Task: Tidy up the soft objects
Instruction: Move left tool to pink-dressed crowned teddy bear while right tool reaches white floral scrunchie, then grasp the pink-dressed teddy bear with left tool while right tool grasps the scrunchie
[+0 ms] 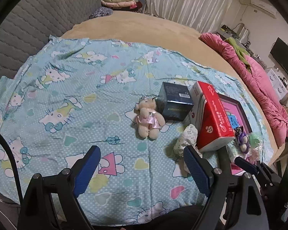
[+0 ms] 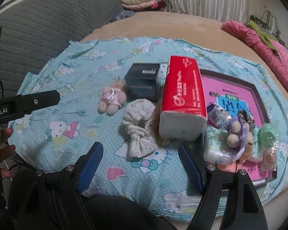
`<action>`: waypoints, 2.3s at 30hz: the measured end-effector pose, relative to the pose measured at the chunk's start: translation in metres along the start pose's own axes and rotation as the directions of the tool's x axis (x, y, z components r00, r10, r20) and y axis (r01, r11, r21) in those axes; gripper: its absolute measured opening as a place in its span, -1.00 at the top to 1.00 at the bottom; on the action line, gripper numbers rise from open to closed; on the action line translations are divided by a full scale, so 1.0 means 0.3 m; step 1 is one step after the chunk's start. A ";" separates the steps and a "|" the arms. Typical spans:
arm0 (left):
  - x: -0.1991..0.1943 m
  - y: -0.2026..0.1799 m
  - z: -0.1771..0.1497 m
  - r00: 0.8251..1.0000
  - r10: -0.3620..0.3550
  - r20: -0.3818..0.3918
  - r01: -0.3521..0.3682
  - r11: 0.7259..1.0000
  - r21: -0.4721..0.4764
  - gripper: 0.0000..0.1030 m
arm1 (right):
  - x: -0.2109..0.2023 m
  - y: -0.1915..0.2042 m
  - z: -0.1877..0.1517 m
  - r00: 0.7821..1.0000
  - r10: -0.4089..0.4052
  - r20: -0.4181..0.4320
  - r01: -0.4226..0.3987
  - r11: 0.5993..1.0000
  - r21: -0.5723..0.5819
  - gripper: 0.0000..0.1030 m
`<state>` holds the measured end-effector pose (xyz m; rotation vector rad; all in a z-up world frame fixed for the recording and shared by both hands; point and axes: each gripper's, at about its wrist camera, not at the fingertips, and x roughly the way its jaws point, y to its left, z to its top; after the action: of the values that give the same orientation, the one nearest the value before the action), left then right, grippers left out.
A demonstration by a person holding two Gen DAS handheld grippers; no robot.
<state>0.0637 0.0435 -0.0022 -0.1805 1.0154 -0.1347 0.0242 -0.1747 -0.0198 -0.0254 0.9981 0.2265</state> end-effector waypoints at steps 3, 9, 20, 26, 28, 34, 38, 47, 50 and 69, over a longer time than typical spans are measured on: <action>0.039 0.010 -0.002 1.000 -0.004 -0.023 0.003 1.000 -0.010 -0.70 | 0.039 0.001 0.003 1.000 -0.004 -0.027 0.004 1.000 -0.002 -0.58; 0.123 0.032 -0.001 0.998 -0.013 -0.064 0.011 0.999 -0.034 -0.70 | 0.119 0.012 0.006 0.997 -0.021 -0.079 0.020 1.000 -0.012 -0.58; 0.266 0.039 0.040 0.994 -0.044 -0.102 0.039 0.998 -0.051 -0.70 | 0.239 0.012 0.026 0.990 -0.051 -0.135 0.050 0.999 -0.013 -0.58; 0.344 0.034 0.064 0.992 -0.053 -0.113 0.046 0.997 -0.065 -0.70 | 0.283 0.010 0.040 0.988 -0.057 -0.143 0.056 0.998 -0.014 -0.58; 0.363 0.034 0.076 0.993 -0.057 -0.104 0.049 0.996 -0.076 -0.70 | 0.299 0.014 0.050 0.988 -0.058 -0.145 0.057 0.998 -0.014 -0.58; 0.431 0.027 0.116 0.993 -0.056 -0.109 0.046 0.995 -0.087 -0.70 | 0.342 0.021 0.059 0.986 -0.048 -0.161 0.047 0.999 -0.006 -0.48; 0.492 0.012 0.136 0.988 -0.051 -0.144 0.039 0.996 -0.081 -0.70 | 0.359 0.024 0.058 0.986 -0.044 -0.161 0.043 0.999 -0.012 -0.09; 0.594 -0.033 0.160 0.979 0.020 -0.201 -0.024 1.000 -0.020 -0.70 | 0.360 0.012 0.057 0.990 0.008 -0.141 -0.008 1.000 0.004 0.47; 0.606 -0.060 0.164 0.976 0.057 -0.208 -0.053 0.998 0.026 -0.53 | 0.345 0.010 0.047 0.990 0.016 -0.137 -0.016 1.000 -0.002 0.52; 0.469 -0.038 0.100 0.986 -0.054 -0.160 0.056 0.998 0.007 0.49 | 0.196 -0.015 0.014 0.996 0.070 -0.063 -0.068 0.997 0.020 0.59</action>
<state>0.1622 0.0074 -0.1014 -0.1897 1.1694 -0.2081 0.0592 -0.1681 -0.0669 0.0179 1.0651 0.2816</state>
